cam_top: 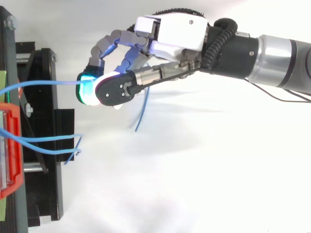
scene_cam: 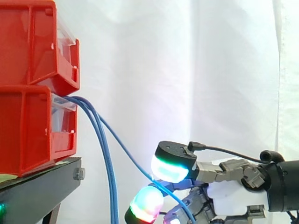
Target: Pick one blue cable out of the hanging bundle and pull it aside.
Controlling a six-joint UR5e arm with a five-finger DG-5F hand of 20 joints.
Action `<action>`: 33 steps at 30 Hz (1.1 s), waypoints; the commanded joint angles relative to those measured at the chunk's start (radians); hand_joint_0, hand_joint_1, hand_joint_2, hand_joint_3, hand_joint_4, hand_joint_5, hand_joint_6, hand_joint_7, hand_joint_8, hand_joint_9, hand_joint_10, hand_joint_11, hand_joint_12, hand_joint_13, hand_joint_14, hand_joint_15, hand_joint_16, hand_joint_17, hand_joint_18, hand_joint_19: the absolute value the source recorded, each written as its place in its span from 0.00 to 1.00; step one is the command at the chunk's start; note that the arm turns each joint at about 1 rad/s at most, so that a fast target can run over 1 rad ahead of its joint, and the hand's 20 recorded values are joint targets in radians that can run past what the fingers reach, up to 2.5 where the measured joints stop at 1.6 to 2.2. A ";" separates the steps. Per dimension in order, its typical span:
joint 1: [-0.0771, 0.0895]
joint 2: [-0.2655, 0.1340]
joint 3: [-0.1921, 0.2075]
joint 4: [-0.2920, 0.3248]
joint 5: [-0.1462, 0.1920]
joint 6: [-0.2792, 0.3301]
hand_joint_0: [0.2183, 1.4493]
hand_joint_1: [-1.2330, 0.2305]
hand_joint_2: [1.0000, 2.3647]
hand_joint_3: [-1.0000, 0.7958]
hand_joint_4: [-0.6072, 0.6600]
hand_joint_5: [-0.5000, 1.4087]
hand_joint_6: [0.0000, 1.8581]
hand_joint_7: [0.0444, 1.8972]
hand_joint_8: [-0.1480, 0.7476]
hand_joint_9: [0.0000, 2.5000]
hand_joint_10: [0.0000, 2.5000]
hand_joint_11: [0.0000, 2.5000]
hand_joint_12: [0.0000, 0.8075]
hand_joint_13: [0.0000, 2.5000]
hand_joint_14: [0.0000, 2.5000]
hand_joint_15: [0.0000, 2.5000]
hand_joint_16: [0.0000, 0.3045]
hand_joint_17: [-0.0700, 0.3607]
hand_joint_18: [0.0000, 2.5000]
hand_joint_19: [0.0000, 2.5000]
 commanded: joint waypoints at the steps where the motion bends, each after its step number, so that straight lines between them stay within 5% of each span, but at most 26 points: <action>1: -0.001 0.000 -0.007 0.010 0.001 0.025 0.23 0.48 0.00 0.28 0.53 0.19 0.47 0.37 0.45 0.42 0.01 0.33 0.39 0.38 0.01 0.27 0.17 0.43 0.31 0.22; 13: 0.004 0.000 0.005 0.010 -0.005 0.028 0.25 0.47 0.00 0.30 0.53 0.19 0.47 0.39 0.44 0.42 0.01 0.34 0.38 0.38 0.01 0.27 0.17 0.43 0.30 0.23; 27: -0.012 0.001 0.068 -0.055 -0.019 0.026 0.27 0.46 0.00 0.31 0.52 0.19 0.47 0.40 0.44 0.42 0.01 0.34 0.37 0.38 0.01 0.27 0.16 0.42 0.30 0.23; 33: -0.021 0.000 0.054 -0.053 -0.016 0.012 0.25 0.46 0.00 0.30 0.52 0.19 0.47 0.39 0.44 0.42 0.01 0.33 0.37 0.38 0.01 0.27 0.17 0.43 0.30 0.23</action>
